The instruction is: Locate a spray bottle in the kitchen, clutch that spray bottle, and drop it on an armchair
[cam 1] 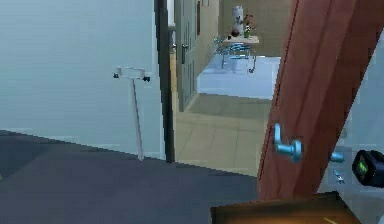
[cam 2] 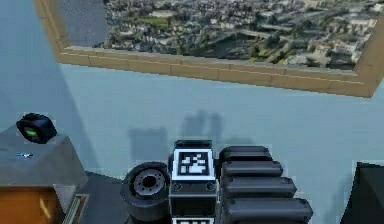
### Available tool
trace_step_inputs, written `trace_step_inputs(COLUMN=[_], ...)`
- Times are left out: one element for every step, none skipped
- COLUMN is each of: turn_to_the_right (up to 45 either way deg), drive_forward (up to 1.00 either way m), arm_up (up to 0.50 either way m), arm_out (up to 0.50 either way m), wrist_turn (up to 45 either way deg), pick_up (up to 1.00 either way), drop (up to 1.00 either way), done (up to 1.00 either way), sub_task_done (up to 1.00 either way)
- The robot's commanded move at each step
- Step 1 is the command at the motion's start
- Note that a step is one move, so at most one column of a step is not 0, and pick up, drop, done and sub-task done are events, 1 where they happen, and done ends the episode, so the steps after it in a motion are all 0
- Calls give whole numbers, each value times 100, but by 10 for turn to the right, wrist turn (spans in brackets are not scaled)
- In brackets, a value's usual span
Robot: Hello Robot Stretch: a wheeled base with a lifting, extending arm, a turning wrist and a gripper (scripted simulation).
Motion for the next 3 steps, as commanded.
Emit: trace_step_inputs(turn_to_the_right=[-450,-150,0], drive_forward=[0,0,40], arm_up=[0,0,0], arm_out=[0,0,0], wrist_turn=[0,0,0], pick_up=[0,0,0], drop=[0,0,0], done=[0,0,0], sub_task_done=[0,0,0])
